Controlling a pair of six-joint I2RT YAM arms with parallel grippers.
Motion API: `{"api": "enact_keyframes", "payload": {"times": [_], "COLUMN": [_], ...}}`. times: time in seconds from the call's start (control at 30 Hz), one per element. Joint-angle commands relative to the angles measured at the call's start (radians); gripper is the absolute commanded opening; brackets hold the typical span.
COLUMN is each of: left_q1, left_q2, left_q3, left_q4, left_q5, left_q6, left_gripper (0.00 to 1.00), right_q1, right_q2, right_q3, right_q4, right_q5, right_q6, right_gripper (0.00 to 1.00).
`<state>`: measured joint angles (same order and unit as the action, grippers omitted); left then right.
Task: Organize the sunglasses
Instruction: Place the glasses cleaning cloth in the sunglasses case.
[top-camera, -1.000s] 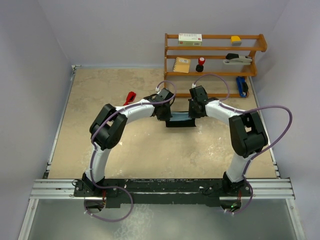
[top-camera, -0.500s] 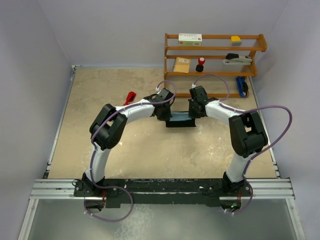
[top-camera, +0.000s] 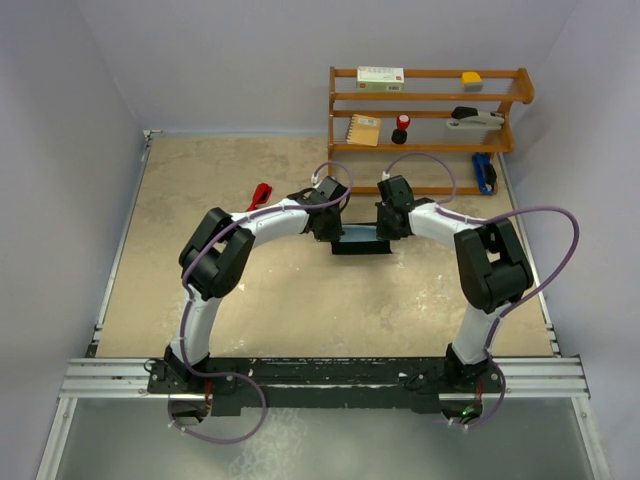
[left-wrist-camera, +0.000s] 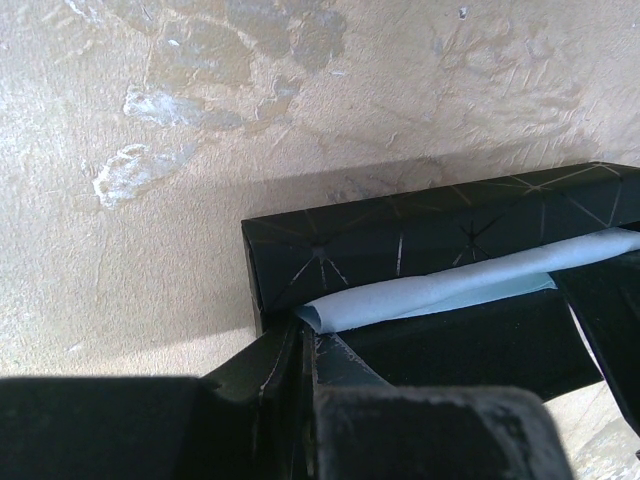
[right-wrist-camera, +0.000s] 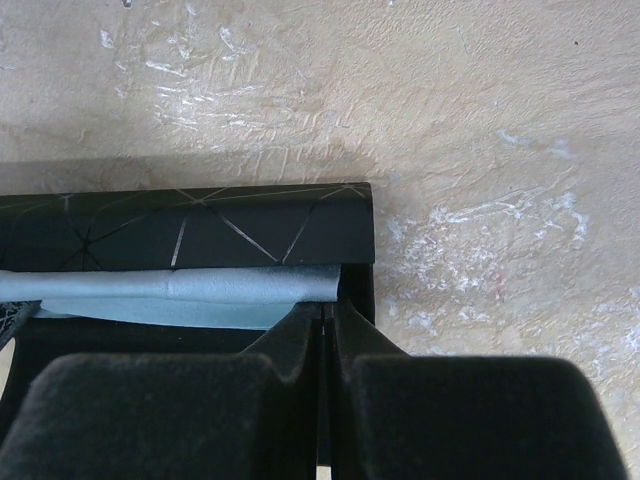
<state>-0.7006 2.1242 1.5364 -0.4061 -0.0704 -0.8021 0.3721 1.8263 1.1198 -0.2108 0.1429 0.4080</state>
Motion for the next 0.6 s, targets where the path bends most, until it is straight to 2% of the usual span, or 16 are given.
{"api": "enact_keyframes", "payload": {"times": [0.0, 0.57], "left_q1": [0.002, 0.0], "left_q2": [0.016, 0.006], "left_q3": [-0.018, 0.001], "left_q4": [-0.004, 0.005], "left_q5": [0.002, 0.044], "left_q6": [-0.015, -0.012], "left_gripper": [0.0, 0.0], "right_q1": [0.002, 0.007], "right_q2": [0.021, 0.028], "right_q3": [0.016, 0.047], "right_q4": [0.008, -0.005], "right_q5": [0.022, 0.003], "right_q6": [-0.024, -0.027], "right_gripper": [0.0, 0.0]}}
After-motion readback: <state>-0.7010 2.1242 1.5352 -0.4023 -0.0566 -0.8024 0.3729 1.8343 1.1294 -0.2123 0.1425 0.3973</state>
